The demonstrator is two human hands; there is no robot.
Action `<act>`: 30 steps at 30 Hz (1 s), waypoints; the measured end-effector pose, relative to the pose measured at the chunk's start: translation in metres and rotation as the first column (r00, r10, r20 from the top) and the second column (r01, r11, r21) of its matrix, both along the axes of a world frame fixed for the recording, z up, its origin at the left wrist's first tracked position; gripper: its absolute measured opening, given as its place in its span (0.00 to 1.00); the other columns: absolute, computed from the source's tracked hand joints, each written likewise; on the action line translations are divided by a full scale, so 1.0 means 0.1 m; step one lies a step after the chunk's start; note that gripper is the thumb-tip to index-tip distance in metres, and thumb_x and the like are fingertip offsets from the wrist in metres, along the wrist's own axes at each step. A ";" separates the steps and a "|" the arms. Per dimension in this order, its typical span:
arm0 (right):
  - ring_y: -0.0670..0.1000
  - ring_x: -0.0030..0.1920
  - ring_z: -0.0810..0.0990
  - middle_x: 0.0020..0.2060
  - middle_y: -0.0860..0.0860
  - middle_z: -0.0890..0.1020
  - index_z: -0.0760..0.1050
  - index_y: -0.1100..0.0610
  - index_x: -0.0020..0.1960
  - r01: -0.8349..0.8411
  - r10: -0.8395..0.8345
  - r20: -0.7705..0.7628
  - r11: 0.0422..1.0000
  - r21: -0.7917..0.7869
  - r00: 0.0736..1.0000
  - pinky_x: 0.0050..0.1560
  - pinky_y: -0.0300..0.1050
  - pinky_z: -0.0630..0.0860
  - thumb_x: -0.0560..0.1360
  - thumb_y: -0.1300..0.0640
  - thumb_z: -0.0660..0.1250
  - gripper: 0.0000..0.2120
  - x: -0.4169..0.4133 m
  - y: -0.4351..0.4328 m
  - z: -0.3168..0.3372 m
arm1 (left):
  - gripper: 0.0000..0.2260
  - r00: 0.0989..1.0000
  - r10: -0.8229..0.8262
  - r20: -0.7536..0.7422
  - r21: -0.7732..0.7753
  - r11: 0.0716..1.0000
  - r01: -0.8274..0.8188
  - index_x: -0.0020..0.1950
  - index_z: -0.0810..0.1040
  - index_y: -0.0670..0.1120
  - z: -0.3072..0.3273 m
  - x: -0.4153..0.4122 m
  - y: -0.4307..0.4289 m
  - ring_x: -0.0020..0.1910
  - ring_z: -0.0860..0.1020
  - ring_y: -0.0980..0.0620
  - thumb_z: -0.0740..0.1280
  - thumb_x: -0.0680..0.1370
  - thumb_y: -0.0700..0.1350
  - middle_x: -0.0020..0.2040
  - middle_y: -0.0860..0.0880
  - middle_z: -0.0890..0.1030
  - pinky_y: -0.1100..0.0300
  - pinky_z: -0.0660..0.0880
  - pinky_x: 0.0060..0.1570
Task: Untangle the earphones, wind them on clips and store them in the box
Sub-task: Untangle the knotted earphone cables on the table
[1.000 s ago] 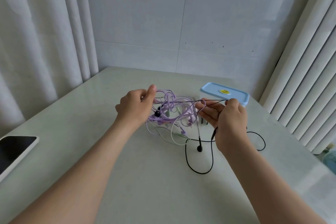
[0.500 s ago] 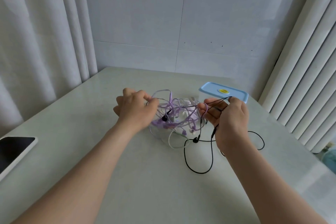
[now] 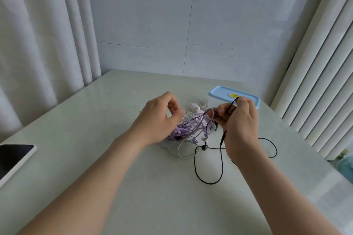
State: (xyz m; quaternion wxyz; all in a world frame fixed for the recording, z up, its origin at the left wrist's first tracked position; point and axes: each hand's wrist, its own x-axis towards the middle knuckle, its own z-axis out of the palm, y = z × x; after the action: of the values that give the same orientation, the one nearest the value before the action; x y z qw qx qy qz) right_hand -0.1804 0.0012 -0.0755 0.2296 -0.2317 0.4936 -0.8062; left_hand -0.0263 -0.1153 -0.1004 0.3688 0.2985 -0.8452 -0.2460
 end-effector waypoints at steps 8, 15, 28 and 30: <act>0.53 0.28 0.77 0.30 0.52 0.67 0.68 0.57 0.50 0.062 -0.057 0.120 0.997 -0.037 0.991 0.49 0.54 0.81 0.87 0.59 0.50 0.11 -0.01 -0.03 -0.01 | 0.07 0.959 -0.112 0.259 0.208 0.976 0.058 0.46 0.85 0.58 0.06 0.07 0.03 0.34 0.78 0.65 0.72 0.73 0.46 0.45 0.60 0.85 0.67 0.70 0.36; 0.49 0.26 0.73 0.30 0.52 0.67 0.69 0.58 0.50 0.065 -0.060 0.159 0.998 -0.027 0.986 0.44 0.50 0.79 0.87 0.59 0.52 0.10 -0.03 -0.05 -0.02 | 0.08 0.919 -0.181 0.351 0.126 0.981 0.146 0.49 0.84 0.59 0.01 0.07 0.02 0.34 0.75 0.62 0.79 0.72 0.52 0.41 0.59 0.81 0.70 0.69 0.34; 0.57 0.33 0.72 0.31 0.54 0.67 0.69 0.58 0.49 0.053 -0.045 0.275 0.998 -0.024 0.960 0.45 0.53 0.82 0.85 0.62 0.52 0.10 -0.06 -0.06 -0.02 | 0.12 0.962 -0.240 0.132 0.282 0.939 0.196 0.52 0.73 0.53 -0.04 0.02 0.00 0.36 0.73 0.55 0.64 0.78 0.35 0.45 0.57 0.82 0.57 0.71 0.39; 0.57 0.34 0.72 0.31 0.54 0.67 0.69 0.58 0.49 0.059 -0.052 0.280 0.998 -0.016 0.959 0.43 0.51 0.81 0.85 0.63 0.51 0.10 -0.07 -0.06 -0.02 | 0.12 0.950 -0.270 0.157 0.286 0.933 0.218 0.55 0.74 0.53 -0.05 0.02 0.01 0.38 0.74 0.55 0.67 0.79 0.36 0.47 0.56 0.85 0.56 0.74 0.44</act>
State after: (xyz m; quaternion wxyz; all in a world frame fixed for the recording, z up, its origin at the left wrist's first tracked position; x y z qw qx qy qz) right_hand -0.1873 -0.0050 -0.0773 0.2714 -0.1043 0.4528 -0.8429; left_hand -0.0239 -0.1145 -0.1050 0.2081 0.2597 -0.8671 -0.3707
